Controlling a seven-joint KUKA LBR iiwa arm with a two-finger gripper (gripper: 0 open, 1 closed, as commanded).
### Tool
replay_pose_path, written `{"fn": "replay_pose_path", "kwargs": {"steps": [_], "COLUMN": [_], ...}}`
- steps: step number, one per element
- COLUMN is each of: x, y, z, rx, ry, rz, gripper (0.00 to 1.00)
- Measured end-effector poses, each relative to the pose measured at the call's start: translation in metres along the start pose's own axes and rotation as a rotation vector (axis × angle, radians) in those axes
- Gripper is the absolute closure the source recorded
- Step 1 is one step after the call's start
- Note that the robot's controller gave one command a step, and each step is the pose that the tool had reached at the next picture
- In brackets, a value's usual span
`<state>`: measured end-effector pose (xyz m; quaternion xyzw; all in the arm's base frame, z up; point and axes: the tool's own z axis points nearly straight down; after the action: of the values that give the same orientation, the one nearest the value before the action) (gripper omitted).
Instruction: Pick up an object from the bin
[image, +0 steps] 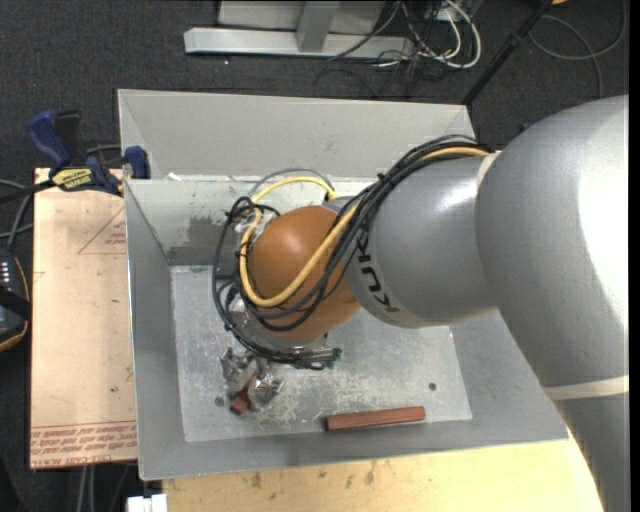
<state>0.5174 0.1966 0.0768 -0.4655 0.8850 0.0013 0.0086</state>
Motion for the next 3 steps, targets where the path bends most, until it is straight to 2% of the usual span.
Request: {"fn": "replay_pose_path", "kwargs": {"steps": [1,2,3], "x": [0.000,-0.043,-0.043], "y": [0.000,-0.011,-0.011], "z": [0.000,-0.118,-0.118], "rx": [0.000,-0.006,-0.006], "ry": [0.000,0.012,0.013], "rz": [0.000,-0.034,-0.034], "gripper": [1.00,1.00,1.00]}}
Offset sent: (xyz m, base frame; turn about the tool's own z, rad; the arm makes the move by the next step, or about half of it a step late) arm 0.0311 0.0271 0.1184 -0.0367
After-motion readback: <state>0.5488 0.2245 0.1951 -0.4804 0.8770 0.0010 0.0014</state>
